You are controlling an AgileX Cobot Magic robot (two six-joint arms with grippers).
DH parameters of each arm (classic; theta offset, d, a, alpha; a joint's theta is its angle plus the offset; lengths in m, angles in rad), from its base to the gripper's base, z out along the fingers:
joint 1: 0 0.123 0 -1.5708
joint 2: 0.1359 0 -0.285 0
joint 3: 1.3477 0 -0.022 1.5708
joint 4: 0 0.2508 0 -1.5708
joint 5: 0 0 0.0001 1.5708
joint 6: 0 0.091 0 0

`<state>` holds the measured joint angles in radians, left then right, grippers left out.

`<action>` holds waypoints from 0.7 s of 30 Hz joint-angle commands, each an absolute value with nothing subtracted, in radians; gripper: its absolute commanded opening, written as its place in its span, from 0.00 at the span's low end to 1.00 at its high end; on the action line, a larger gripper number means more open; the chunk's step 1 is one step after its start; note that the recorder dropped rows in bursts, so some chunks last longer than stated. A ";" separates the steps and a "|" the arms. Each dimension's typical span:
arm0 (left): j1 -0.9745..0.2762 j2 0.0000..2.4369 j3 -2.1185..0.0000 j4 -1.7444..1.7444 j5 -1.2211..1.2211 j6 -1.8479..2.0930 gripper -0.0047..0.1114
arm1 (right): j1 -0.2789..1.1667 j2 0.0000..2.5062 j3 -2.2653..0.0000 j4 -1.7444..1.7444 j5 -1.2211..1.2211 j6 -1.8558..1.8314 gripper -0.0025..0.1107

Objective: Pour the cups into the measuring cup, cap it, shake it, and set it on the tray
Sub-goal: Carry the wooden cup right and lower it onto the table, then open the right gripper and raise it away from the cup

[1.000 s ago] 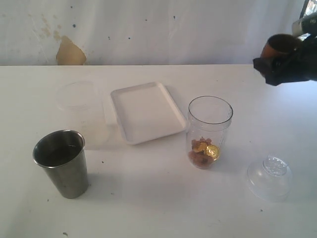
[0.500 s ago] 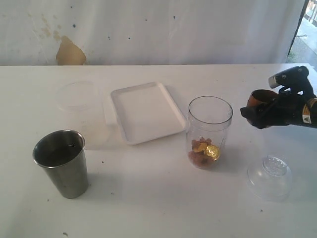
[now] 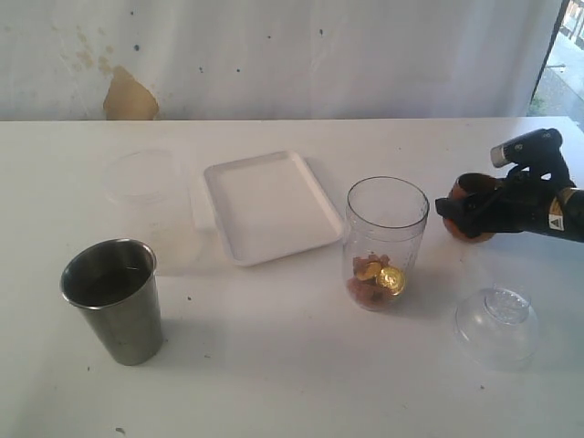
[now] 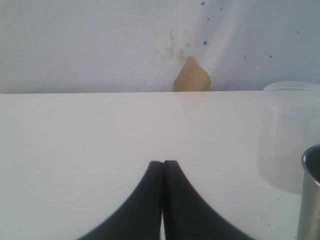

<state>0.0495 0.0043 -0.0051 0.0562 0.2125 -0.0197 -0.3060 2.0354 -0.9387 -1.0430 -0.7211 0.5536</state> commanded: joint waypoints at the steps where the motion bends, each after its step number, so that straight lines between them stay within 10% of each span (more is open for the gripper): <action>1: 0.047 0.000 0.000 0.060 0.202 -0.021 0.04 | -0.309 2.036 -0.947 -1.018 -0.733 0.553 0.83; 15: 0.047 0.000 0.000 0.060 0.202 -0.021 0.04 | -0.309 1.799 -0.947 -1.111 -0.769 0.727 0.82; 21: 0.047 0.000 0.000 0.060 0.202 -0.021 0.04 | -0.309 1.571 -0.945 -1.278 -0.920 1.130 0.51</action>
